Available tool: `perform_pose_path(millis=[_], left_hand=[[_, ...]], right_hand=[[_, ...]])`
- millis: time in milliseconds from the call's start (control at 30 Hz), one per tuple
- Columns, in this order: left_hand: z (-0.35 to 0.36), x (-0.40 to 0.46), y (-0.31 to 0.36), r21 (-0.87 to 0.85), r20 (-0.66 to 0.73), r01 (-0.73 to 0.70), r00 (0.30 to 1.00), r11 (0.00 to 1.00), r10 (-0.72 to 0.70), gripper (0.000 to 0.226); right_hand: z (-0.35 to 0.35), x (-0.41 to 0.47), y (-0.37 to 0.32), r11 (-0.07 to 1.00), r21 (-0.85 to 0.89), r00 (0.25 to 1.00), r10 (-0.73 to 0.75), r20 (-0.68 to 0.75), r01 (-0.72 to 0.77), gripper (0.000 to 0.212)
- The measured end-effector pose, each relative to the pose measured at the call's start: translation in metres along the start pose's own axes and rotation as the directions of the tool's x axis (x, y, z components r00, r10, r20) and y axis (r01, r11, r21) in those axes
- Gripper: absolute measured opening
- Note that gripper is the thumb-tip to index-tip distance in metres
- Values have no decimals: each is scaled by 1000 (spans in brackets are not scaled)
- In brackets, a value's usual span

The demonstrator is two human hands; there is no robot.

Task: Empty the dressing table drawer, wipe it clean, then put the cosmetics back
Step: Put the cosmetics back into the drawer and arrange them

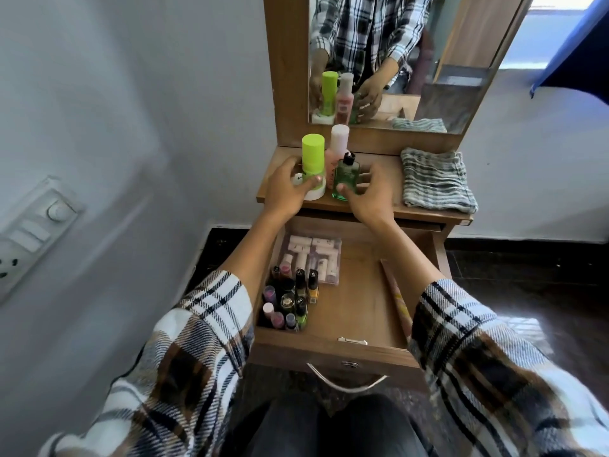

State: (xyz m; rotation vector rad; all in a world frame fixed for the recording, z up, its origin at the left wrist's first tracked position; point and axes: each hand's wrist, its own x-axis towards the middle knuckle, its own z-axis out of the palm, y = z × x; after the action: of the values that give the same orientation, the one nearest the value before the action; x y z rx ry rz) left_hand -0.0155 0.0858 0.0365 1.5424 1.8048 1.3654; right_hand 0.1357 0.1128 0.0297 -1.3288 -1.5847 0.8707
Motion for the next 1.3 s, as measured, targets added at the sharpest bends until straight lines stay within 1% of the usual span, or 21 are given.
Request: perform_pose_path(millis=[133,300,367,467,600,667,767,900,967,1100,1200,1300], left_hand=[[-3,-20,4,-21,-8,-34,999,999,34,42],[-4,-54,11,-19,-62,-112,992,994,111,42],[-4,-67,11,0,-31,-104,994,995,104,40],[-5,-89,14,26,43,-89,995,996,87,35],[-2,-114,20,143,173,-26,985,989,1,48],[-1,-124,21,231,243,-45,970,972,-12,52],[3,-139,24,347,280,-99,960,933,-2,46],[16,-149,26,372,350,-87,935,924,-52,46],[25,-150,30,423,364,-109,929,899,-59,50],[47,-143,31,512,382,-149,922,846,-69,46],[64,-136,28,576,392,-129,910,807,-135,46],[77,-129,19,680,361,-120,913,723,-188,47]], right_hand=[[-16,-10,-3,998,-55,1000,-11,-4,11,34],[-38,-37,1,999,-40,1000,-8,13,9,34],[-46,-51,6,999,-52,1000,-4,21,5,33],[-56,-73,15,998,-49,997,33,77,-30,33],[-67,-102,31,993,-80,985,102,137,-92,34],[-71,-115,39,988,-97,979,138,153,-124,34],[-79,-133,49,974,-184,976,160,147,-132,35],[-86,-142,54,963,-221,971,186,147,-151,33],[-87,-141,53,956,-256,975,179,131,-141,30],[-85,-138,58,938,-310,972,200,123,-154,30],[-83,-133,65,931,-324,965,222,138,-168,29],[-79,-123,70,902,-386,960,255,118,-193,31]])
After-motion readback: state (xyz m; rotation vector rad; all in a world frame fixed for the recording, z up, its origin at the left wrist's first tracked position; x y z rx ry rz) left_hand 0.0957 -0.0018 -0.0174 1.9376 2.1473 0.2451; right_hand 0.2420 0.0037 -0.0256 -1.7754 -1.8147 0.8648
